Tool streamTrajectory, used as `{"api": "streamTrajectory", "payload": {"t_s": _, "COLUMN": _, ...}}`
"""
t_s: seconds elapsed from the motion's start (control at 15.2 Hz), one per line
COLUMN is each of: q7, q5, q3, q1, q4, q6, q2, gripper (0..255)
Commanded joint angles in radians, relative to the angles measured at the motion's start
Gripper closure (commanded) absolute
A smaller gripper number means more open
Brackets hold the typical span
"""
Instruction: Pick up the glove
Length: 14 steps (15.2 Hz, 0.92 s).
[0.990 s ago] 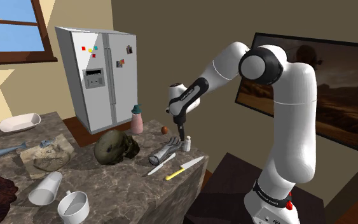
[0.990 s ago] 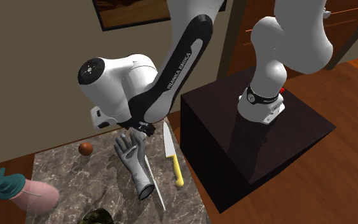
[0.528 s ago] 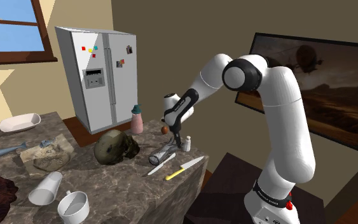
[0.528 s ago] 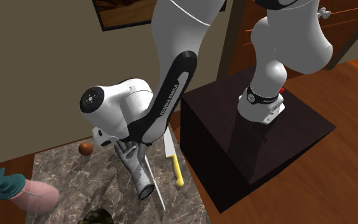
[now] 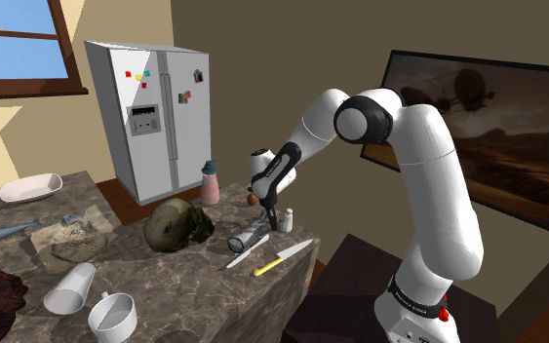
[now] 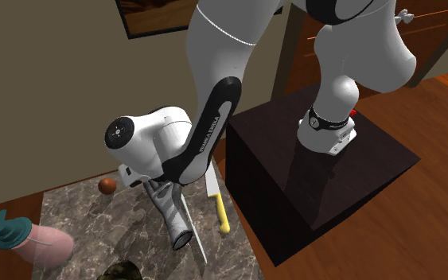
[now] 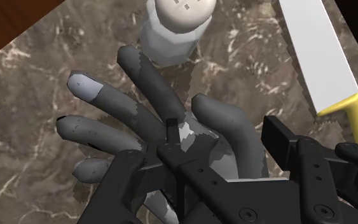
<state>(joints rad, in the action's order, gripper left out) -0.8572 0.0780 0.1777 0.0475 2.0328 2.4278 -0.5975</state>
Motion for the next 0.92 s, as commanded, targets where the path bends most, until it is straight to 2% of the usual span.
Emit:
{"api": "streamTrajectory", "payload": {"t_s": 0.0, "q7": 0.0, "q5": 0.0, "q3": -0.001, "q1": 0.0, "q4": 0.0, "q6": 0.001, "q2": -0.001, "gripper": 255}}
{"api": "streamTrajectory", "payload": {"t_s": 0.4, "q7": -0.001, "q5": 0.0, "q3": 0.0, "q1": -0.001, "q4": -0.001, "q6": 0.0, "q2": -0.001, "gripper": 255}}
{"api": "streamTrajectory", "payload": {"t_s": 0.86, "q7": -0.004, "q5": 0.008, "q3": 0.008, "q1": 0.007, "q4": 0.016, "q6": -0.065, "q2": 0.081, "gripper": 255}}
